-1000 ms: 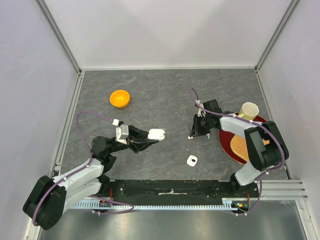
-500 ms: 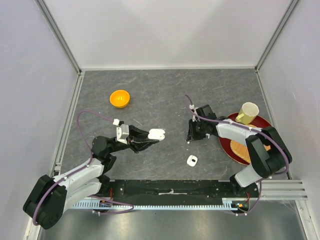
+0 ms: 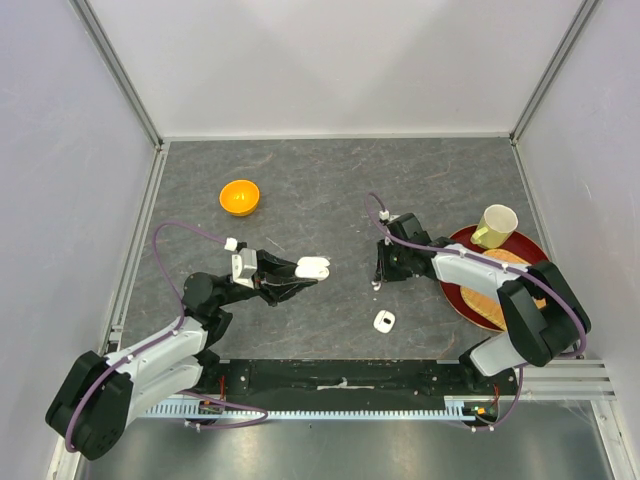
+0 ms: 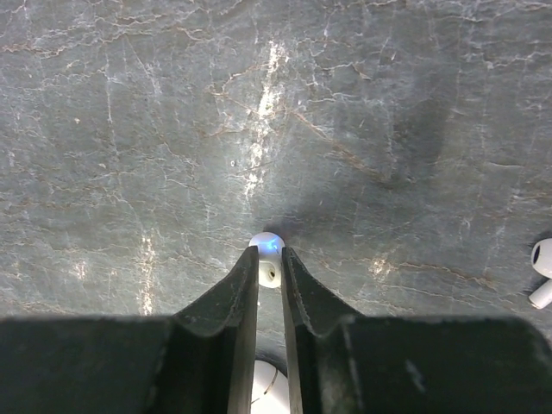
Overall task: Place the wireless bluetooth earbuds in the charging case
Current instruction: Pick up the earbud from the center of the board.
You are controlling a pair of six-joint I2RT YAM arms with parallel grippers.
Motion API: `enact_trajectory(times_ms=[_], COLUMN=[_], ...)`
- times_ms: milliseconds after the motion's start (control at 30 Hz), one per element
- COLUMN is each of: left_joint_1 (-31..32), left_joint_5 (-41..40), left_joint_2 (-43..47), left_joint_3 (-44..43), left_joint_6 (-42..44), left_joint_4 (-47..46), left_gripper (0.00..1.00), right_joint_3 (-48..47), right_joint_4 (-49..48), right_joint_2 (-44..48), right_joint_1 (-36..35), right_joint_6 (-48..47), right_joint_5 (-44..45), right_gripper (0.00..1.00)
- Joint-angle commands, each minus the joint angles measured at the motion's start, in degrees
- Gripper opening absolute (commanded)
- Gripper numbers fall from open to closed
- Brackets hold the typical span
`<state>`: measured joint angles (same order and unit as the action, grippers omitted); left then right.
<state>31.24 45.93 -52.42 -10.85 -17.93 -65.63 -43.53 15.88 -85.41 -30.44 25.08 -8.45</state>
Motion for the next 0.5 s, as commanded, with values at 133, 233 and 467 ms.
enact_trajectory(times_ms=[133,233,467], left_joint_1=[-0.04,-0.04,-0.04], left_joint_5=[-1.28,-1.55,-1.64], left_joint_2=[1.36,1.62,1.71], left_joint_3=[-0.13,0.04,0.04], left_joint_6=[1.67,1.94,2.02], left_joint_4=[-0.12,0.15,0.41], left_gripper=[0.02,0.02,0.02], right_joint_3=[0.02,0.02,0.55], right_joint_4=[-1.46,-1.64,-1.29], right_joint_2=[-0.64,-0.64,0.41], right_joint_1=[-0.77,-0.85,-0.94], right_joint_6=[0.93,1.02,1.81], right_joint_5=[-0.78,-1.66,0.01], right_gripper=[0.25,0.27,0.37])
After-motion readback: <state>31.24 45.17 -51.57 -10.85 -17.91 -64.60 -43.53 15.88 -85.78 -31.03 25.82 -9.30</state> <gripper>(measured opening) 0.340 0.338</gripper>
